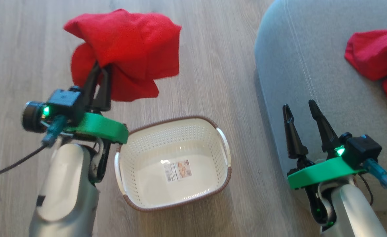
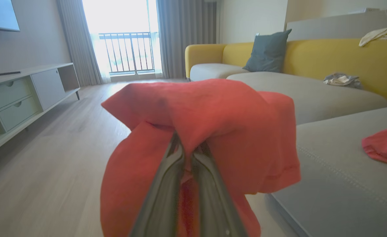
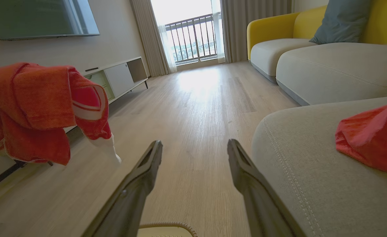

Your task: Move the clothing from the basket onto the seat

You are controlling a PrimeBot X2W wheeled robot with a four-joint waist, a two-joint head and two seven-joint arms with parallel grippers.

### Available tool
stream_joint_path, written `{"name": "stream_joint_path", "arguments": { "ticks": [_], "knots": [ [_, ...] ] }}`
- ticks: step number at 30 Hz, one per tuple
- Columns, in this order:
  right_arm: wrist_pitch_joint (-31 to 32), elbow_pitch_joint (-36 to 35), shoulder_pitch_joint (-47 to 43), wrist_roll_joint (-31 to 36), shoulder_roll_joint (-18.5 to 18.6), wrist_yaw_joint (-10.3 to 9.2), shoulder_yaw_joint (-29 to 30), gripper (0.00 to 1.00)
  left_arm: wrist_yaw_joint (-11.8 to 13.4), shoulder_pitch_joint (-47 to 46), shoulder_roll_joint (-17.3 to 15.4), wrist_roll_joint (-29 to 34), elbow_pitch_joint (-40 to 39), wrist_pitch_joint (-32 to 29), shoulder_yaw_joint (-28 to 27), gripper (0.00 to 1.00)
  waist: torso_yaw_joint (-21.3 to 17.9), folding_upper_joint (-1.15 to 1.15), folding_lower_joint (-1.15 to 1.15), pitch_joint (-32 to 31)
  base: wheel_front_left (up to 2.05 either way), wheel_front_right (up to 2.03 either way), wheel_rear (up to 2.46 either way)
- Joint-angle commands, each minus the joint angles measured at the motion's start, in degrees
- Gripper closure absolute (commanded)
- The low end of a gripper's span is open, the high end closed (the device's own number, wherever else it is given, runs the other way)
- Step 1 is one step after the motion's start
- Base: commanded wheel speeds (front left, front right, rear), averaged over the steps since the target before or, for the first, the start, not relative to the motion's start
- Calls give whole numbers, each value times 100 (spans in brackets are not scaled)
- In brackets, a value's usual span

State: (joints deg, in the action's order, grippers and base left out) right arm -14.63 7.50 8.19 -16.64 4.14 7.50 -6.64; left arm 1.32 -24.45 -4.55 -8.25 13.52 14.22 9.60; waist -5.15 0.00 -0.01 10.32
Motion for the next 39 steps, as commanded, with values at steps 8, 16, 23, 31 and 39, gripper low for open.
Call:
{"name": "stream_joint_path", "arguments": {
  "ticks": [8,16,23,31,39],
  "knots": [
    [-37,-139,-194,-44,226,-1,-252,0,-290,256,157,-179,-1997,77,-837,100,191,0,1,-541,0,0,0],
    [-37,-180,-384,-79,298,-1,-163,0,-340,546,166,-445,-2773,77,-359,100,297,0,1,-731,0,0,0],
    [-37,-253,-515,-67,280,-1,-214,0,-541,927,167,-160,-2928,77,424,100,357,0,1,-788,0,0,0],
    [-37,-328,-563,-108,264,-1,-297,0,-568,1191,167,-34,-2860,77,937,100,407,0,1,-751,0,0,0],
    [-37,-339,-521,-114,296,-1,-342,0,-539,1161,167,-22,-2773,78,963,100,418,0,1,-739,0,0,0]
  ]
}}
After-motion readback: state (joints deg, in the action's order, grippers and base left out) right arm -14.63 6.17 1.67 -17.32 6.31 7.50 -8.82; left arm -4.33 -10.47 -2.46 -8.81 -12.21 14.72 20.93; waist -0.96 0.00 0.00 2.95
